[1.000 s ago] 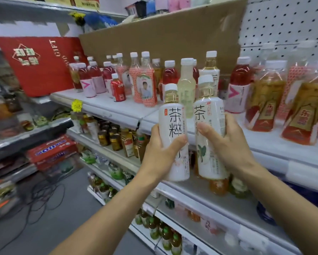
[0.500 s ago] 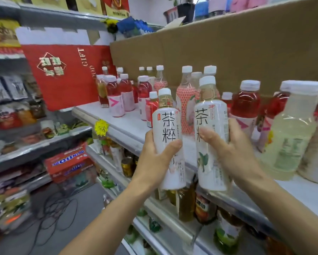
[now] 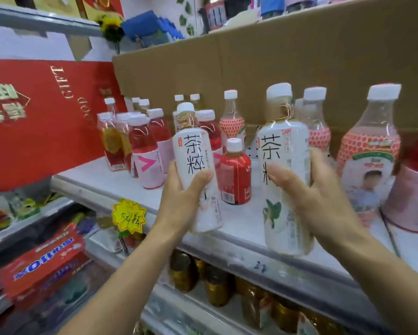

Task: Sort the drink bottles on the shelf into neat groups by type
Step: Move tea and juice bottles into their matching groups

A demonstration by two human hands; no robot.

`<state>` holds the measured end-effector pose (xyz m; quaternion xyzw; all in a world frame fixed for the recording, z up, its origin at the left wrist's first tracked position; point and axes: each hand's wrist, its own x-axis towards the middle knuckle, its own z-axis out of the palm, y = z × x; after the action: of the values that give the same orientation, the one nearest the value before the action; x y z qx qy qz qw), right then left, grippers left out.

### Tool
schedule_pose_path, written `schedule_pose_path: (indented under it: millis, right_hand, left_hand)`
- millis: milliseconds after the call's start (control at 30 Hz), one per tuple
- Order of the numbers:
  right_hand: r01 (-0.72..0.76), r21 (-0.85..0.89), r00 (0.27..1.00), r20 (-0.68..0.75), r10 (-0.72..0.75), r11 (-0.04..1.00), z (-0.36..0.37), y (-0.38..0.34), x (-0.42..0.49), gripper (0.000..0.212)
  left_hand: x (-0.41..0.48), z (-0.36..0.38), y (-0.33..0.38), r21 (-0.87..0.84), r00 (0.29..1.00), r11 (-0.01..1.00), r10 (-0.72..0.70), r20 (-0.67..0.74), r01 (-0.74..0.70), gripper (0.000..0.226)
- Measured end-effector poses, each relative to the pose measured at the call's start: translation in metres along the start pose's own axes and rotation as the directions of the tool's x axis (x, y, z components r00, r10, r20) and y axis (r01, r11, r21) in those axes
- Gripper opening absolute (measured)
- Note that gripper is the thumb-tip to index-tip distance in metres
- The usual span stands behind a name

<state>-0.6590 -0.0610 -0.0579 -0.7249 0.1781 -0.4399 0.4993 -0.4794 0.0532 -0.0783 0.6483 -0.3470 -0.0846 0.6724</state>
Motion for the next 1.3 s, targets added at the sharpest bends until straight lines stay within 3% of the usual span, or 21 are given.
schedule_pose_path:
  millis: [200,433,667,800,900,1000,1067,1167,1233,1300]
  right_hand:
    - [-0.006,-0.007,0.995,-0.104,0.005,1.000,0.067,-0.003,0.017,0.056]
    - [-0.016,-0.069,0.965,-0.260,-0.003,0.997,0.108,0.008,0.021,0.054]
    - [-0.072,-0.176,0.969,-0.244,0.027,0.982,0.113,0.011,0.015,0.067]
    - [-0.113,-0.256,0.983,-0.167,0.071,0.960,0.116,0.005,0.012,0.063]
    - [-0.118,-0.493,0.992,-0.101,0.078,0.862,0.110,0.003,0.010,0.055]
    - [-0.129,-0.561,0.991,-0.100,0.088,0.817,0.110,0.001,0.007,0.051]
    - [-0.138,-0.548,0.990,-0.108,0.094,0.825,0.118,0.000,0.009,0.053]
    - [-0.130,-0.557,0.991,-0.076,0.106,0.820,0.140,-0.001,0.018,0.055]
    - [-0.128,-0.582,0.992,-0.068,0.109,0.803,0.160,0.000,0.027,0.055]
    - [-0.120,-0.626,0.993,-0.072,0.095,0.771,0.183,0.002,0.039,0.056]
  left_hand:
    - [0.076,-0.040,-0.035,0.016,0.998,1.000,-0.006,0.066,0.005,0.056]
    - [0.123,-0.036,-0.054,0.031,0.992,0.999,0.038,0.120,-0.042,0.079]
    - [0.148,-0.030,-0.059,0.038,0.991,0.999,0.011,0.132,-0.016,0.085]
    - [0.141,-0.044,-0.064,0.053,0.988,0.998,-0.032,0.152,0.025,0.088]
    - [0.110,-0.066,-0.066,0.178,0.957,0.972,0.102,0.272,-0.154,0.085]
    - [0.092,-0.091,-0.074,0.334,0.883,0.837,0.319,0.345,-0.433,0.072]
    - [0.093,-0.105,-0.079,0.367,0.861,0.781,0.424,0.280,-0.505,0.062]
    - [0.105,-0.125,-0.081,0.375,0.877,0.804,0.478,0.058,-0.463,0.057]
    - [0.120,-0.137,-0.082,0.363,0.900,0.845,0.434,-0.041,-0.392,0.063]
    - [0.137,-0.144,-0.084,0.333,0.941,0.891,0.338,-0.031,-0.309,0.075]
